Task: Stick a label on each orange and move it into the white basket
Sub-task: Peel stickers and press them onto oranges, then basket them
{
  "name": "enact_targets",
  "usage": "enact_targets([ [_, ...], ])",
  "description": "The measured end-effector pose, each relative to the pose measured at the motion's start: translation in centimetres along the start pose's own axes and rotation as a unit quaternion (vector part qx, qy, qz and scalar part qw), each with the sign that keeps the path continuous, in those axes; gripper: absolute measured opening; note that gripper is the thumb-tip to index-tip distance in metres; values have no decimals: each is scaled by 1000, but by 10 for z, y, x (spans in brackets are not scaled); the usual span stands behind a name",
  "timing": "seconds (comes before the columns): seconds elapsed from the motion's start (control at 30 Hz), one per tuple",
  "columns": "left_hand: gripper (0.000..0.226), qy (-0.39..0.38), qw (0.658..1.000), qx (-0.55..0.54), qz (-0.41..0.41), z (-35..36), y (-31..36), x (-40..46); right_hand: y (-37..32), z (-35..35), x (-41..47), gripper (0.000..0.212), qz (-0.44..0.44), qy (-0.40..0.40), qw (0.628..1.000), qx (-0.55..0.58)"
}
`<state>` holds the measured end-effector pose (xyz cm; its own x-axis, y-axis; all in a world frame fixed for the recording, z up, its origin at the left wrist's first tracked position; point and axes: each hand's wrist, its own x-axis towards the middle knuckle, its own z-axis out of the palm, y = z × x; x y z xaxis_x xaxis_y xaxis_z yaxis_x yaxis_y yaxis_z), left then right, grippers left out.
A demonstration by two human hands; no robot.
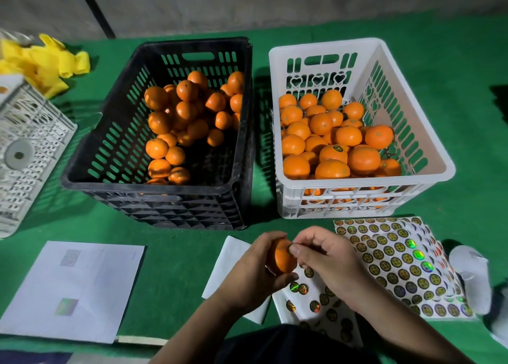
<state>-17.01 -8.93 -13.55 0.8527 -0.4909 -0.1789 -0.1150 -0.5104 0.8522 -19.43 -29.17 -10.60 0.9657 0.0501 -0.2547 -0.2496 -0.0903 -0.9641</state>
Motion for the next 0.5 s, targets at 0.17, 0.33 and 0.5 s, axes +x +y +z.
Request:
enact_targets([
  [0.17,69,33,998,34,44,-7,17,-4,-26,-2,2,8,-39,-60,983,-170],
  [0.33,66,48,997,3,64,-10,30,-9,-45,-18,7,37,62,-103,974,-190],
  [0.5,68,52,994,-22,93,-14,45,-9,-48,-7,0,59,155,-143,975,77],
])
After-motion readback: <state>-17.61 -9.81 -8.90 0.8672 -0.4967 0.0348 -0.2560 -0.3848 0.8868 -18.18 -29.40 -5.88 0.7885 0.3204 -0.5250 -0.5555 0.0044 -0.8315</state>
